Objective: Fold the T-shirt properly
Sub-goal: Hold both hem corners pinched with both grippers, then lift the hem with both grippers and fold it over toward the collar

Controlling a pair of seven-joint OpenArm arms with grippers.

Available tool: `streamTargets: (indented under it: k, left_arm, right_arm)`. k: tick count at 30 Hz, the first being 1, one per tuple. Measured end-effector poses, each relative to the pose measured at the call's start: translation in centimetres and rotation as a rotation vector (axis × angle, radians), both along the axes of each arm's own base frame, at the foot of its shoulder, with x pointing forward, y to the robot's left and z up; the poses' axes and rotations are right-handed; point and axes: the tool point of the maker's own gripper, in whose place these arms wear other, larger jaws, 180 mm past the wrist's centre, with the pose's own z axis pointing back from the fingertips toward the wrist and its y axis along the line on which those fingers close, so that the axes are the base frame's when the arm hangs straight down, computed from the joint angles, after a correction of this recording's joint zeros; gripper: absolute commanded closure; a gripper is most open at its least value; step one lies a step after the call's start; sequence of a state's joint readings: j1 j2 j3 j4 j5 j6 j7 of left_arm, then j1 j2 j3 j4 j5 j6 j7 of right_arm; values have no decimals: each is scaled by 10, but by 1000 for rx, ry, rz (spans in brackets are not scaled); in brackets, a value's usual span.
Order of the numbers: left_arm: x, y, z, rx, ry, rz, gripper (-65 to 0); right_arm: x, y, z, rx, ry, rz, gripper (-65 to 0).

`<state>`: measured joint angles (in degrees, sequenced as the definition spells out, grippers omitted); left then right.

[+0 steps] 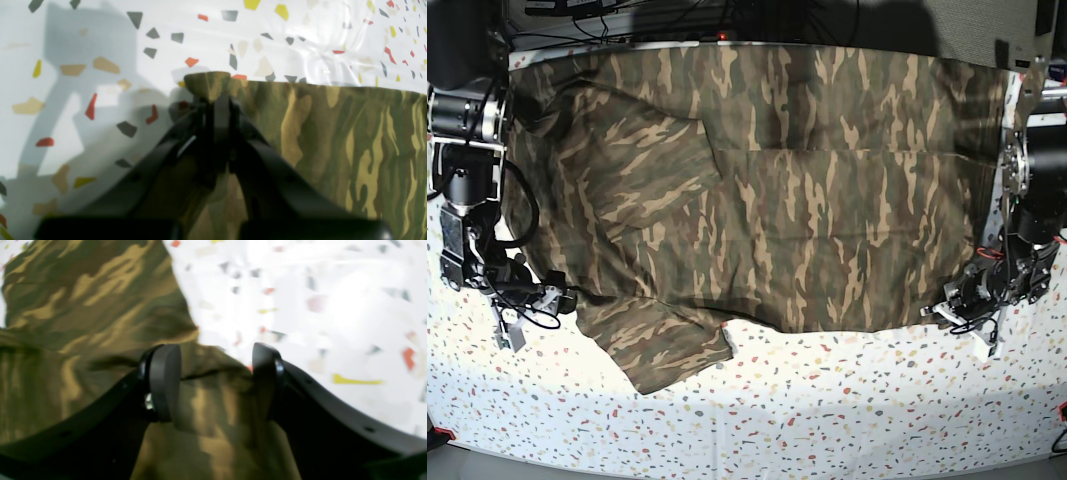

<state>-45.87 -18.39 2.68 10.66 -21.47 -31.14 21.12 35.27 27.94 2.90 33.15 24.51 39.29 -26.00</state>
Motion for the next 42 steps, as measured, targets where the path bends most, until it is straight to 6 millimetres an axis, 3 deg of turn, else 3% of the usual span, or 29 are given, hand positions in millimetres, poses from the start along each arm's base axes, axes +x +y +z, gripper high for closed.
streamTargets:
  k: [9,17,22,29,34,39,42]
  left_arm:
    - [0,0,0,0,0,0,0]
    - [0,0,0,0,0,0,0]
    - [0,0,0,0,0,0,0]
    - [0,0,0,0,0,0,0]
    - [3,-1,5,17,-1,-23,0]
    - [4,-12,18,30,52,-94,0]
    - [10,-21,35,-10,42,-111,0]
  right_arm:
    - [3,25,-6,44,9,24,-313]
    - [3,33,-9,51,17,34,0]
    - [6,33,-5,50,11,35,0]
    - [23,34,20,34,-9,54,0]
    - [23,29,25,13,-13,61,0]
    - [15,8,27,-12,16,42,0]
    - [11,2,34,65,29,15,0]
